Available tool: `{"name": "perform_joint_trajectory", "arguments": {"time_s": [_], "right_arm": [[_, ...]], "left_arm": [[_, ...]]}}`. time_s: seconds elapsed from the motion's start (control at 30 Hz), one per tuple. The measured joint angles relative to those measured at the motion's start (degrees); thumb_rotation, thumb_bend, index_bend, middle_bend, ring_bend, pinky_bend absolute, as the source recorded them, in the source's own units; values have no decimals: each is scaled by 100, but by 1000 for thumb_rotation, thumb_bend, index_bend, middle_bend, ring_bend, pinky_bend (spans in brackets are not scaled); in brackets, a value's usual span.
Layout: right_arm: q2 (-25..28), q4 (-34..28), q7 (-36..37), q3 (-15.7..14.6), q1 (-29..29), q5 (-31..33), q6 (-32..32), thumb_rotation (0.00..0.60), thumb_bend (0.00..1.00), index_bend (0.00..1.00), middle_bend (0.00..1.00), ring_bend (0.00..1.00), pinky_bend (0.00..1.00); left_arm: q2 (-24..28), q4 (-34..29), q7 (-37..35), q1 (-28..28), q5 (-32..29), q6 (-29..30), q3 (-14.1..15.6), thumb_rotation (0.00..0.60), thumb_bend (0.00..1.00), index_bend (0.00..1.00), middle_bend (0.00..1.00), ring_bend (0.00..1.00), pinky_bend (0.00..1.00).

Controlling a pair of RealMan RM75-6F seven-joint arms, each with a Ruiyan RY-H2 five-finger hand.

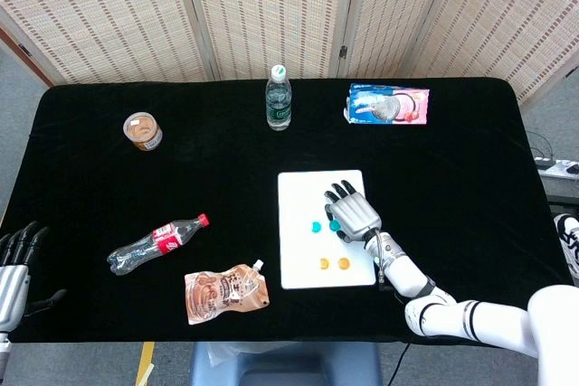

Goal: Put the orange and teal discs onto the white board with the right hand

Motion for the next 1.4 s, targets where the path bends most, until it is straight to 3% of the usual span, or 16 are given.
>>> {"name": "perform_joint_trajectory", "arguments": {"time_s": [0.1, 0.3, 0.5, 0.7, 0.93, 1.07, 1.27, 1.4], "right_arm": [[-21, 24, -3, -25, 23, 5, 4, 600, 400, 455, 171, 31, 0], [7, -18, 58, -63, 26, -46, 46, 600, 399, 313, 170, 42, 0], [181, -208, 267, -30, -70, -199, 265, 600, 400, 289, 170, 44, 0], [639, -541, 539, -11, -419, -510, 914, 600, 400, 289, 169, 55, 0], [1490, -1042, 1151, -169, -1294, -1205, 2115, 600, 399, 279, 168, 84, 0], [1908, -1230, 1642, -366, -1877, -1662, 2776, 600, 400, 193, 140, 73, 0], [2326, -1311, 2528, -728, -2703, -2269, 3585, 600, 400, 19, 7, 0, 0], [2473, -1288, 2969, -911, -3148, -2605, 3991, 600, 400, 0, 0, 0, 0]], "left_arm": [[-4, 9, -4, 2, -11, -3, -2, 600, 157, 0, 0, 0, 0], [-11, 30, -13, 2, -18, -14, -4, 600, 156, 0, 0, 0, 0], [0, 18, -17, -17, 11, -18, -11, 600, 156, 0, 0, 0, 0], [-2, 9, -27, -46, 9, -17, -46, 600, 156, 0, 0, 0, 0], [-34, -16, -22, -122, 56, -47, -83, 600, 157, 0, 0, 0, 0], [-40, -40, -45, -163, 100, -47, -109, 600, 156, 0, 0, 0, 0], [-72, -101, 33, -194, 114, -4, -148, 600, 156, 0, 0, 0, 0], [-80, -176, 128, -193, 111, 29, -153, 600, 156, 0, 0, 0, 0]]}}
